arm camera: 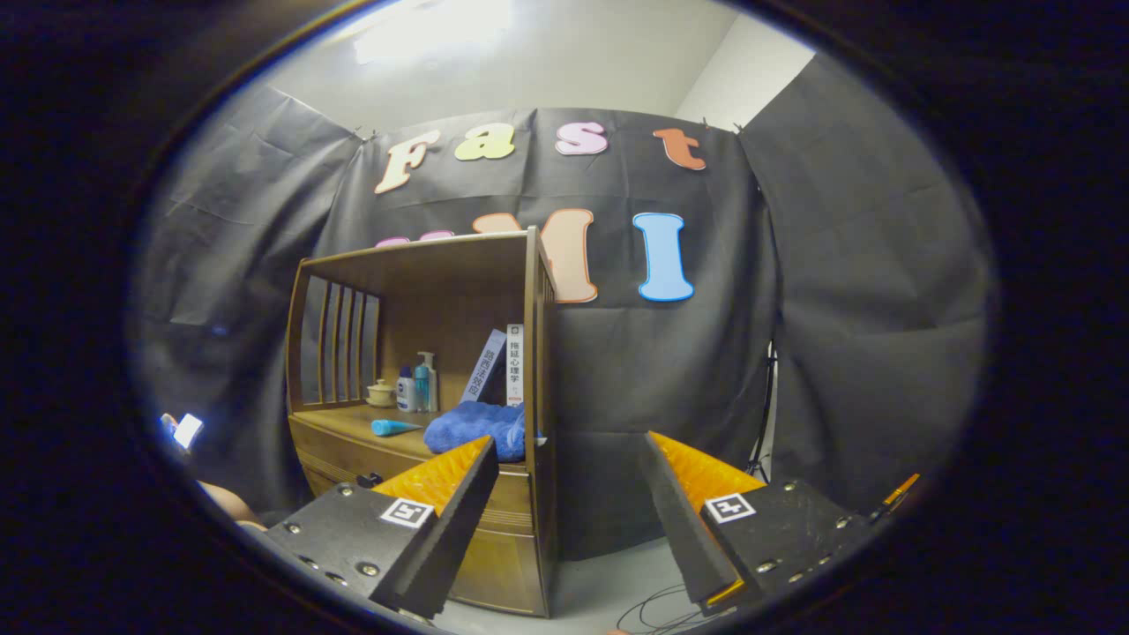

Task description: Pull open the drawer, take out the items inside it, and place them on the countertop above the cabinet.

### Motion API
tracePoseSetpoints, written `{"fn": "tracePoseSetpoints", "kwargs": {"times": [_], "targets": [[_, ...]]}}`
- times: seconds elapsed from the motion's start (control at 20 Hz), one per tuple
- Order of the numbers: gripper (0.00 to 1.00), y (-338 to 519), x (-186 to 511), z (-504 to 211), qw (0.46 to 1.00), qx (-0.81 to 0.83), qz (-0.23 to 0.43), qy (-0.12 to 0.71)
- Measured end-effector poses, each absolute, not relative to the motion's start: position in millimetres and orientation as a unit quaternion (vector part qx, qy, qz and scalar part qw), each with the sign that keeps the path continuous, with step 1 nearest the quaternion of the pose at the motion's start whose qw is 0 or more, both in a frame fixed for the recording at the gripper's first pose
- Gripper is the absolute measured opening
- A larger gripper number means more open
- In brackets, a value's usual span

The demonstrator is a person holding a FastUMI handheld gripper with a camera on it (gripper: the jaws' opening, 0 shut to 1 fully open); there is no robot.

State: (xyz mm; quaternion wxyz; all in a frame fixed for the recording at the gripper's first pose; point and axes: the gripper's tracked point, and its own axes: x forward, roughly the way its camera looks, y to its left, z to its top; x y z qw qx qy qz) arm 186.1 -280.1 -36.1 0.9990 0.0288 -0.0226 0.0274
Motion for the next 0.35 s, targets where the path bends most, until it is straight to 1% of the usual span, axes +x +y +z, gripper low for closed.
{"fn": "tracePoseSetpoints", "kwargs": {"times": [0.35], "targets": [[0.96, -263, 181, -45, 0.997, 0.052, 0.039, -0.035]]}}
